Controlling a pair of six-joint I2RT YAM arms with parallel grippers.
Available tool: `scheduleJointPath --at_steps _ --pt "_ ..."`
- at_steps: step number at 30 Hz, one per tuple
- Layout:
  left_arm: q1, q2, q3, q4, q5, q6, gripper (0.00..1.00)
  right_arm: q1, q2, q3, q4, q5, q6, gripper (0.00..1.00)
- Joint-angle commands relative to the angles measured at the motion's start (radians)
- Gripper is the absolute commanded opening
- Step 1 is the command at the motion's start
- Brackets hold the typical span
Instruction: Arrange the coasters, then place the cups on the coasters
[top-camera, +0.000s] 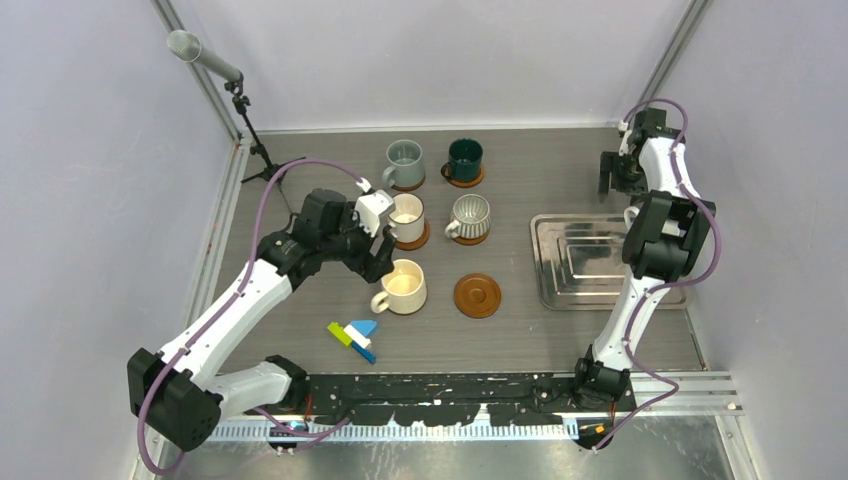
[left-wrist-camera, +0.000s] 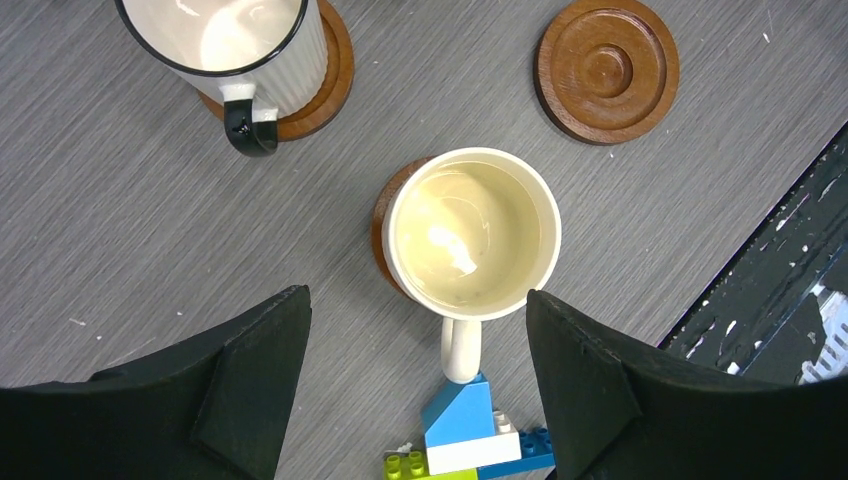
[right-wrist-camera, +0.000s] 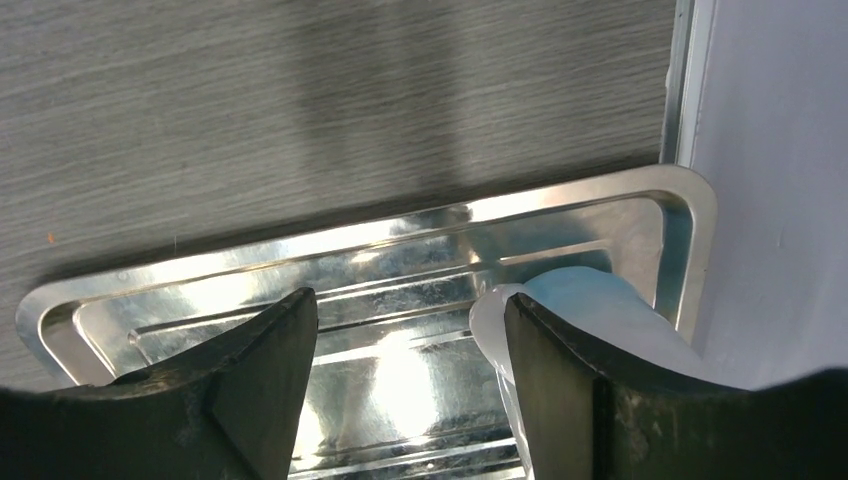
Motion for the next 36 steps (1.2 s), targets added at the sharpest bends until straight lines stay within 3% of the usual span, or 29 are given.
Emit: scheduleJointPath --at_steps 1,11,20,25,29,36 --pt "0.007 0.0 0.04 0.0 0.019 -0.013 0.8 -0.001 -0.013 0.038 -0.074 -0.035 -0.037 0.73" --pt "0.007 -0.004 0.039 -0.006 0.026 -0.013 0.81 -0.002 -0.052 0.003 -0.2 -0.164 -0.118 0.69" --pt "0.007 -0.005 0.038 -0.014 0.049 -0.012 0.81 -0.001 -0.122 -0.006 -0.383 -0.249 -0.375 0.63" --pt "0.007 -0.002 0.04 -0.015 0.059 -0.009 0.81 -0.001 -0.202 -0.07 -0.301 -0.165 -0.54 0.61" --pt "0.007 0.005 0.039 -0.017 0.068 -0.004 0.8 0.0 -0.278 -0.169 -0.193 -0.147 -0.732 0.67" --pt "0.007 0.013 0.048 -0.025 0.066 0.001 0.8 0.002 -0.237 -0.18 -0.172 -0.062 -0.919 0.69"
